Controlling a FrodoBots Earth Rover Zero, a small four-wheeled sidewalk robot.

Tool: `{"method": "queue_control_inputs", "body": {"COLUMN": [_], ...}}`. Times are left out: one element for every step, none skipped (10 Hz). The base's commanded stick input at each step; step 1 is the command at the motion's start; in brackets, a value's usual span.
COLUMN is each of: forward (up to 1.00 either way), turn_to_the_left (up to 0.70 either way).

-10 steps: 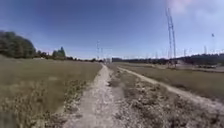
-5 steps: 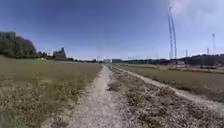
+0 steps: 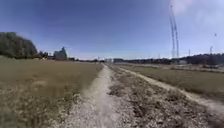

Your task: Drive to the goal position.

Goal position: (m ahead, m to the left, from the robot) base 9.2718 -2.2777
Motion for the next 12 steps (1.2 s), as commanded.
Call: {"method": "queue_control_inputs", "body": {"forward": [0.70,0.70,0.70,0.70,0.70,0.70,0.70,0.70,0.70,0.70,0.70,0.70], "turn_to_the_left": [0.00,0.00,0.00,0.00,0.00,0.00,0.00,0.00,0.00,0.00,0.00,0.00]}}
